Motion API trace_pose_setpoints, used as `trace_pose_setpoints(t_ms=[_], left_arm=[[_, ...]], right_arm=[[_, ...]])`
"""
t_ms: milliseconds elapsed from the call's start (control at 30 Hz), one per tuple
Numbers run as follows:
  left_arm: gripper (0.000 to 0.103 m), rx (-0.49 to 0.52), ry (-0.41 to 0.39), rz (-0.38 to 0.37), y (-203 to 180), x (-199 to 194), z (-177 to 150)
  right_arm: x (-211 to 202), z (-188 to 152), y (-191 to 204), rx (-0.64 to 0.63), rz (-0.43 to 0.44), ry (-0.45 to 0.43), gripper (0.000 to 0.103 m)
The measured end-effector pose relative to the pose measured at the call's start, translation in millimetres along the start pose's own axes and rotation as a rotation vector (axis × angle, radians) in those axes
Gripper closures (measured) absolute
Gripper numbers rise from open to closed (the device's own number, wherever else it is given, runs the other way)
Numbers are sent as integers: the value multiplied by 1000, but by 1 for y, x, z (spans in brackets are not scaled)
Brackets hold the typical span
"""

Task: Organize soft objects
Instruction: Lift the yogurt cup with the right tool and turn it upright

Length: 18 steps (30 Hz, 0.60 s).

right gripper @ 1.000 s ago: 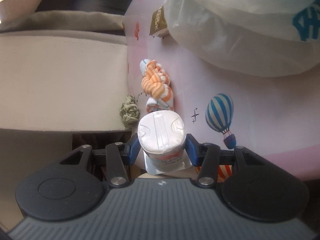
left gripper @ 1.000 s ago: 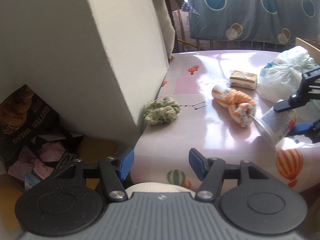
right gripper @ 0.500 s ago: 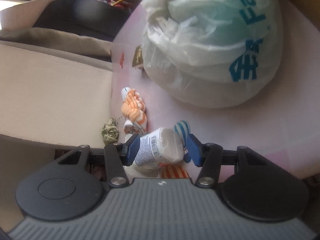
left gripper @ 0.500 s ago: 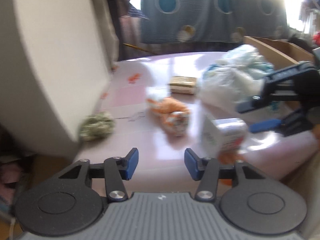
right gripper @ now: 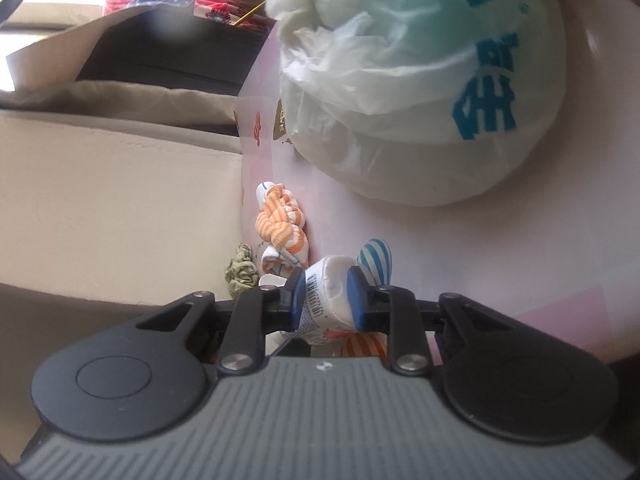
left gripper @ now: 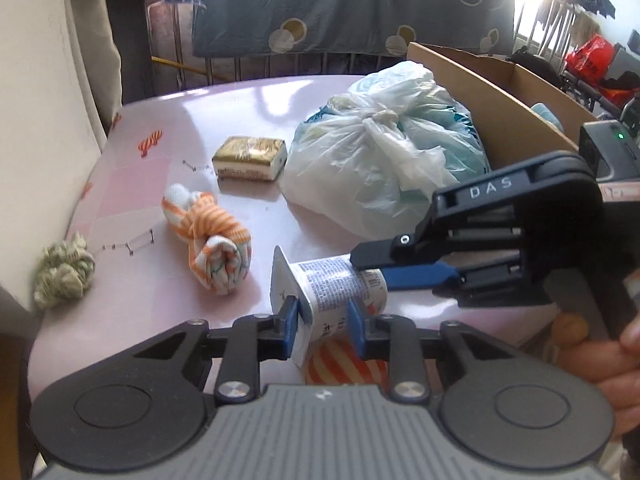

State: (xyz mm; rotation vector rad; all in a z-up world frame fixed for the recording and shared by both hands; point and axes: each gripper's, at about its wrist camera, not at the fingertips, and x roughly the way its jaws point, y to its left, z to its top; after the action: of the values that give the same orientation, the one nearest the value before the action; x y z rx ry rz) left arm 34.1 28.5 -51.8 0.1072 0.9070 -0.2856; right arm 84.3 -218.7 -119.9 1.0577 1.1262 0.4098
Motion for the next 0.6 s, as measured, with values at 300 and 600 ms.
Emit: trace_pose_setpoints(t_ms=[300,600], left_arm=[[75,97,-49,-14,-24,-8,8],[75,196,-87,-69,-57,-7,5]], right_arm=[[-23,-10,-21,68,18,-44,81],[-56,-22,-48,101,-41,-97,81]])
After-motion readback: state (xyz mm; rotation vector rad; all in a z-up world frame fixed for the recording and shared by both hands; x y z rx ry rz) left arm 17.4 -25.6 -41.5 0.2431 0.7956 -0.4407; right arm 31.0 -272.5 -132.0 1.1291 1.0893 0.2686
